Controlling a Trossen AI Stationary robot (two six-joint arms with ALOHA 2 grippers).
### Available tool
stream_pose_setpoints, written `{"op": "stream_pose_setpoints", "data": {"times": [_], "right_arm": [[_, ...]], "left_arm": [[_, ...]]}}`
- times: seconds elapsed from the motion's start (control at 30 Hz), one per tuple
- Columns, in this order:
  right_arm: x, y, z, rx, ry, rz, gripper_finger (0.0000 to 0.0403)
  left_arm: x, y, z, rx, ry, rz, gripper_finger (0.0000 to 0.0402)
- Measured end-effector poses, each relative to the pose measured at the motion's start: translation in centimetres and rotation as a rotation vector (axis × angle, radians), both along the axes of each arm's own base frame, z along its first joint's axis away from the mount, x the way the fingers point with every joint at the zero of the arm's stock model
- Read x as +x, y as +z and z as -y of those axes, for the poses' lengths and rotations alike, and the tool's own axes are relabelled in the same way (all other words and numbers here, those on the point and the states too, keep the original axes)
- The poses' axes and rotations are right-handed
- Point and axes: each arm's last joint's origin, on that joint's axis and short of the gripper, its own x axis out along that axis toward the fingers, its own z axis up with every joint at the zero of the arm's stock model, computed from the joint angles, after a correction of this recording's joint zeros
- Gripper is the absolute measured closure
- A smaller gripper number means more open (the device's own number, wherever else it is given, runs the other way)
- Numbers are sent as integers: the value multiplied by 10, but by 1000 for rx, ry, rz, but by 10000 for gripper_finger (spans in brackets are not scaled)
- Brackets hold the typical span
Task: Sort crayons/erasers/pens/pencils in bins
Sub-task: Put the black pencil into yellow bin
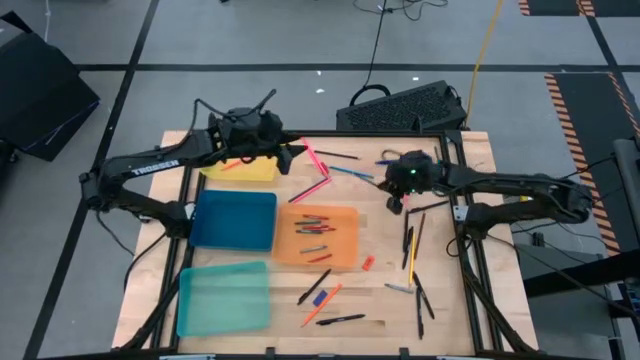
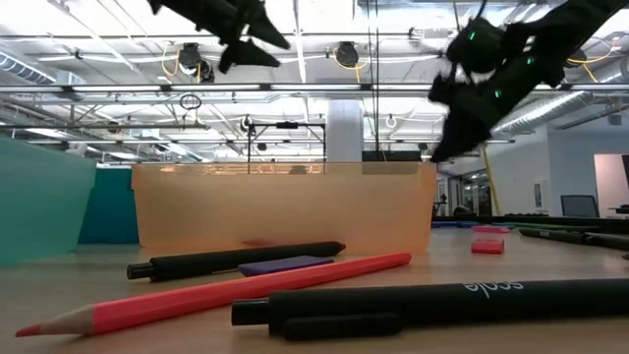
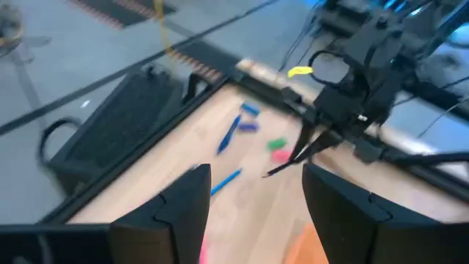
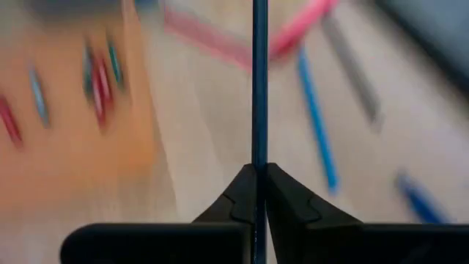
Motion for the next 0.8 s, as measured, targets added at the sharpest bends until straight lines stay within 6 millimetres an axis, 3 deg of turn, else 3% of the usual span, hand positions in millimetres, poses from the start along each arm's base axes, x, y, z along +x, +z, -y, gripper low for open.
{"op": "stream_pose_setpoints", "data": {"times": [0.2, 0.47, 0.7, 0.8], "right_arm": [[2, 36, 1, -11, -61, 325, 393], [9, 71, -5, 22, -8, 688, 393], [12, 84, -14, 50, 37, 826, 392], [12, 88, -17, 59, 54, 869, 392]], "left_arm": [[32, -14, 6, -53, -185, 83, 183], [66, -24, 30, 29, -217, 180, 183], [87, -20, 25, 59, -197, 437, 183], [96, -25, 23, 70, -195, 465, 183]]}}
